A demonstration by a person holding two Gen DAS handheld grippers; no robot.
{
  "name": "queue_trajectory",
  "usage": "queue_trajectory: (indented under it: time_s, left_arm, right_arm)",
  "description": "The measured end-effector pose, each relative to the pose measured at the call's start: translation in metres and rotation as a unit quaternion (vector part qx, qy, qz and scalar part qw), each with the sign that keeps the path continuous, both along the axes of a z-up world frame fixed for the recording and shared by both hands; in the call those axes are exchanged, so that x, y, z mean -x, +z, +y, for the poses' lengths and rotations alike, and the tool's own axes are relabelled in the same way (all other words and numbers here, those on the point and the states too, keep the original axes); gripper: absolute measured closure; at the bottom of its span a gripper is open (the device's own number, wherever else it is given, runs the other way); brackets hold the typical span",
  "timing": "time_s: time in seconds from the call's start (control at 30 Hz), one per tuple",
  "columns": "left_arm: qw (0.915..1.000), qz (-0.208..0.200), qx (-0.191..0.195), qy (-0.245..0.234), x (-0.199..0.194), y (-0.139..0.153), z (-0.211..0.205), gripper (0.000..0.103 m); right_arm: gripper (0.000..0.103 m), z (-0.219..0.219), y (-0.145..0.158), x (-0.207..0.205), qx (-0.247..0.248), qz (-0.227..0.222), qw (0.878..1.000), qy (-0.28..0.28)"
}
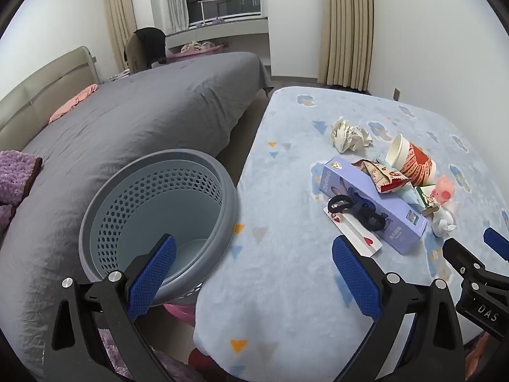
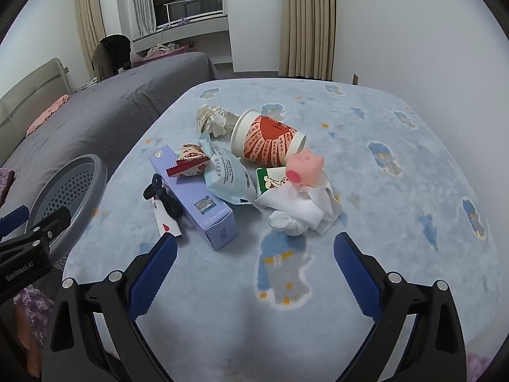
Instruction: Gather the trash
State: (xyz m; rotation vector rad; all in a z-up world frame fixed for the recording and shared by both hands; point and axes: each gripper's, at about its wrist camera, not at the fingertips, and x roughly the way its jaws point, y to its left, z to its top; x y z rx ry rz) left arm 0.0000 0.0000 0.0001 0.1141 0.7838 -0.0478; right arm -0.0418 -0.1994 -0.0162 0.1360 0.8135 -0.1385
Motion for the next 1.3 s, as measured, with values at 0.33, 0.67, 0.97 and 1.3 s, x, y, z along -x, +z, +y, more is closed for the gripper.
queue_trajectory:
  time_s: [0.33, 0.67, 0.97, 1.3]
  left_arm:
    - [1.0000, -0.002, 0.001, 0.000, -0.0001, 0.0002, 0.0002, 0.006]
    - [1.0000, -0.005, -0.002, 0.001, -0.0008, 0.0053, 0.0001, 0.006]
    - [0.9999, -0.010, -0.003, 0.002, 0.0029, 0.0039, 0.0047, 0.006]
    - [0.9999, -0.011, -0.005, 0.002, 0.0026, 0.0020, 0.0061, 0.006]
  right_arm:
    - [0.009, 0.0049, 0.0049, 0.0033, 0.003, -0.004, 1.000, 0.002]
    - [0.009, 0.0046, 0.0054, 0.0049, 0.005, -0.006, 1.000, 0.002]
    - [0.009, 0.0040, 0.0079, 0.0056, 0.003, -0.007, 1.000, 0.002]
    - [0.009, 0.0025, 0.0095, 0.0058, 0.001, -0.006, 1.000, 0.001]
